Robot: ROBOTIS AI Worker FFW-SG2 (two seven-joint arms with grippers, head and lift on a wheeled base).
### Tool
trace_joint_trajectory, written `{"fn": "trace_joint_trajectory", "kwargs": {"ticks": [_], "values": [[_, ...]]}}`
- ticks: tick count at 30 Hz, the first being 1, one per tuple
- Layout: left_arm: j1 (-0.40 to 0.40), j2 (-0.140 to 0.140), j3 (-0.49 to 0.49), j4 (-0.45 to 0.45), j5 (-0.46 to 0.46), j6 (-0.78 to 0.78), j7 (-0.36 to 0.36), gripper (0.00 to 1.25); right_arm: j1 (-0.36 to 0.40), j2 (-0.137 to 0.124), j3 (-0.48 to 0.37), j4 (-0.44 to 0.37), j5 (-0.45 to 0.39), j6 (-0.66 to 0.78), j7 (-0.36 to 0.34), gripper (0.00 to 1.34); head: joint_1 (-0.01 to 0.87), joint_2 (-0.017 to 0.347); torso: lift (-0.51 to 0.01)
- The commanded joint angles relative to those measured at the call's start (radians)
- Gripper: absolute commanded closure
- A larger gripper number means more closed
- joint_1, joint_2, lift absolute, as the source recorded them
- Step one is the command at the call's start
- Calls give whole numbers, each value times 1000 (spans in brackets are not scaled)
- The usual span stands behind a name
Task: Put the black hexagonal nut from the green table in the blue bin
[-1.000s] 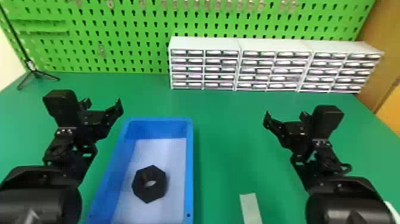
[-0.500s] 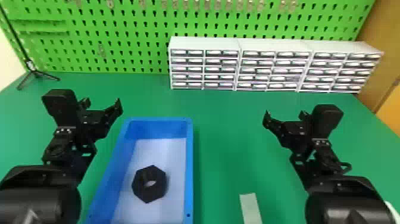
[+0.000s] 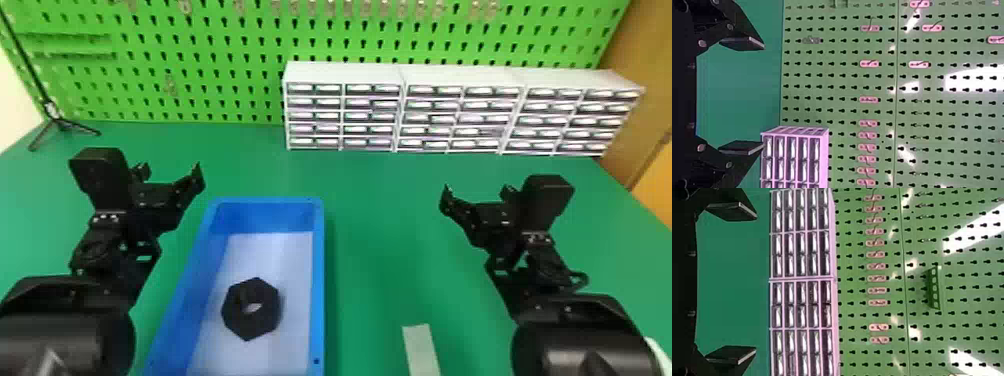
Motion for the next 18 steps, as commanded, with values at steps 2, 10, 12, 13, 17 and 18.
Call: {"fn": "trace_joint_trajectory", "kwargs": {"ticks": [2,10,12,13,17,18], "values": [[-2,0,-1,0,2,0,0,369,-1,-1,1,0,0,-1,0,107,686,28,-96],[-3,0,-3,0,5,0,0,369,-1,-1,1,0,0,-1,0,107,686,28,-96],[-3,0,-3,0,5,0,0,369,-1,-1,1,0,0,-1,0,107,686,28,-96],[-3,0,-3,0,5,0,0,369,-1,-1,1,0,0,-1,0,107,686,28,-96],[-5,0,-5,0,5,0,0,369,-5,-1,1,0,0,-1,0,107,686,28,-96],[-5,0,-5,0,5,0,0,369,-5,-1,1,0,0,-1,0,107,686,28,-96]]}}
